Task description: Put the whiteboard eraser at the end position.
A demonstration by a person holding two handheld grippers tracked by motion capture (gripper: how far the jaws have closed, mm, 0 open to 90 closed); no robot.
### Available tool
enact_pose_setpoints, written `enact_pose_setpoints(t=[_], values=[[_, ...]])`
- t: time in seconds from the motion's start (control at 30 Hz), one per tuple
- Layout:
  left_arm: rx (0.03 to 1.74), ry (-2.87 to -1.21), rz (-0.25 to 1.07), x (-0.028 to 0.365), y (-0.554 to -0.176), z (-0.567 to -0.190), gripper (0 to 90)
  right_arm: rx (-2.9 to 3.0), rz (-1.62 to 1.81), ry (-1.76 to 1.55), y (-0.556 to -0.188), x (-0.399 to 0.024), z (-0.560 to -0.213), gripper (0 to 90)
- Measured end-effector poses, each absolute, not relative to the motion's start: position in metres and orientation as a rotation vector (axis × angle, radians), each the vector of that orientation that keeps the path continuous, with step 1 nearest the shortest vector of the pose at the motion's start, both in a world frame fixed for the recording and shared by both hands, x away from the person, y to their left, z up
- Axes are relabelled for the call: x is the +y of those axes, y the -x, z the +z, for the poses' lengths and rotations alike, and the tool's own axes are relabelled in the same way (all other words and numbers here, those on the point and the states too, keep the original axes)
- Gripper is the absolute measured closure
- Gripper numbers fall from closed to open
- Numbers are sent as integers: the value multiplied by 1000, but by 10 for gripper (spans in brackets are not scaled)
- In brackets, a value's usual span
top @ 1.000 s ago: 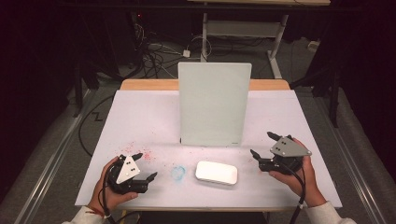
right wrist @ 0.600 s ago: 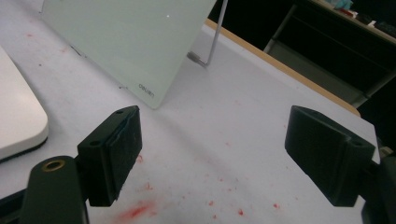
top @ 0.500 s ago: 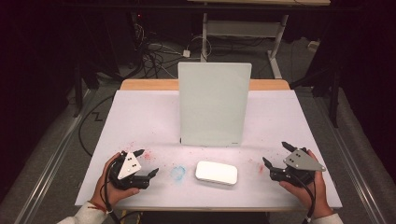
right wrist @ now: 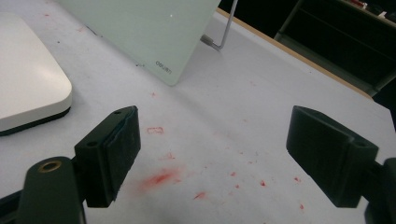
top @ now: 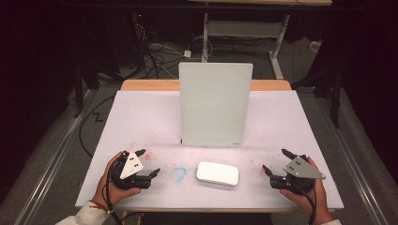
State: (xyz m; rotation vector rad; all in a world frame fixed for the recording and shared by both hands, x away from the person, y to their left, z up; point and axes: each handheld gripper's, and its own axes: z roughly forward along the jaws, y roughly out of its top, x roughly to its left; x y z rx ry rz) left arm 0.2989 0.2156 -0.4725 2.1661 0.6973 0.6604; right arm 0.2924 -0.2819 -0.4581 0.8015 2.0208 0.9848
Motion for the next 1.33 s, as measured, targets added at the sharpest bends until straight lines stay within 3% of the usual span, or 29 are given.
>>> enact_pose_setpoints(t=[1.33], values=[[697, -2174, 645, 212, -302, -474, 187, 2013, 963, -799, -294, -280, -458, 182]])
